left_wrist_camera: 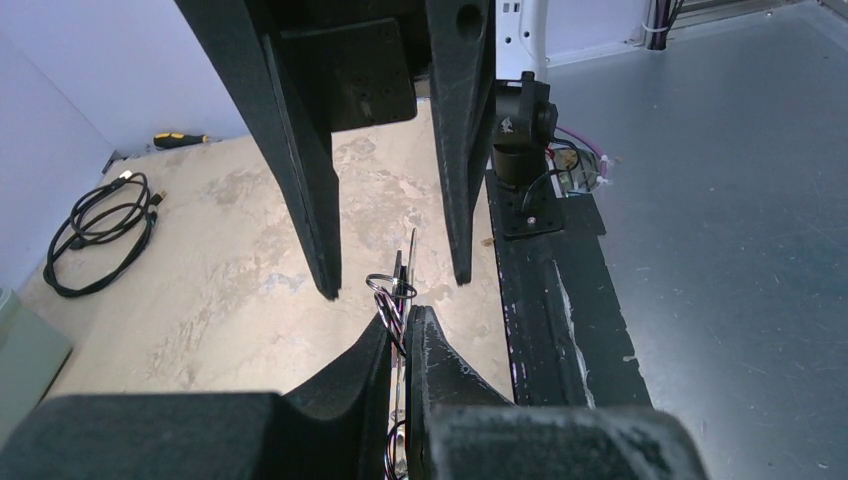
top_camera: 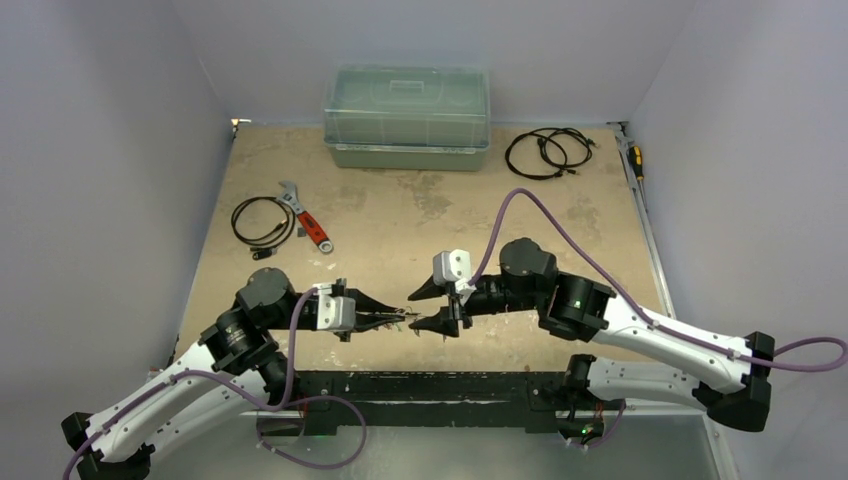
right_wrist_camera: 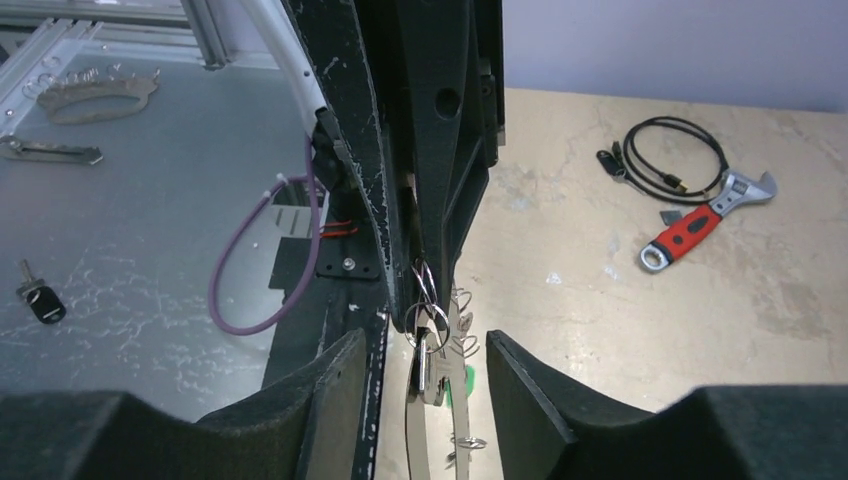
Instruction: Put the keys on the keyring
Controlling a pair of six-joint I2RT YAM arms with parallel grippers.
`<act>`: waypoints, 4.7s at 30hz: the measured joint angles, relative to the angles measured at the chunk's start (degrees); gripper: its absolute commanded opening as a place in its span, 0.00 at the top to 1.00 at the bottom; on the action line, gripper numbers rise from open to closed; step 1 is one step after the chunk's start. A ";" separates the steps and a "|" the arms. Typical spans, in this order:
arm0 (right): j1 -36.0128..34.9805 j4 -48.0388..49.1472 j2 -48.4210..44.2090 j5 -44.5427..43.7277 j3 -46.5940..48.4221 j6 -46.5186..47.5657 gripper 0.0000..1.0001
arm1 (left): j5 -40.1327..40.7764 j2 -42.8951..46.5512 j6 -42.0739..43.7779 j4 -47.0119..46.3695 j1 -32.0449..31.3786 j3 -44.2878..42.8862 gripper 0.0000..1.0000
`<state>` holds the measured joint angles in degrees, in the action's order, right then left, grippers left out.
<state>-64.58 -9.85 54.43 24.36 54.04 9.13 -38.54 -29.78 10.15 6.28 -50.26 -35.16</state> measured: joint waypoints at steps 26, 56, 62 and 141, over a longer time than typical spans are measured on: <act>0.31 1.64 3.06 2.14 0.07 0.37 0.98 | 0.35 -0.37 0.15 1.33 0.33 0.00 1.00; 0.09 1.73 3.87 1.07 2.08 0.52 0.74 | -1.14 -0.48 0.11 0.66 0.31 0.00 1.00; 0.09 1.73 4.20 1.18 2.10 0.37 0.85 | -1.01 -0.28 0.09 0.70 0.31 0.02 1.00; 0.04 -2.23 3.52 -2.43 2.08 2.93 1.00 | 3.67 -9.62 3.87 14.10 0.22 -11.10 0.71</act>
<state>-64.53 -12.08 57.95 21.93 56.12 12.05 -34.87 -39.40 14.02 20.38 -50.04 -46.26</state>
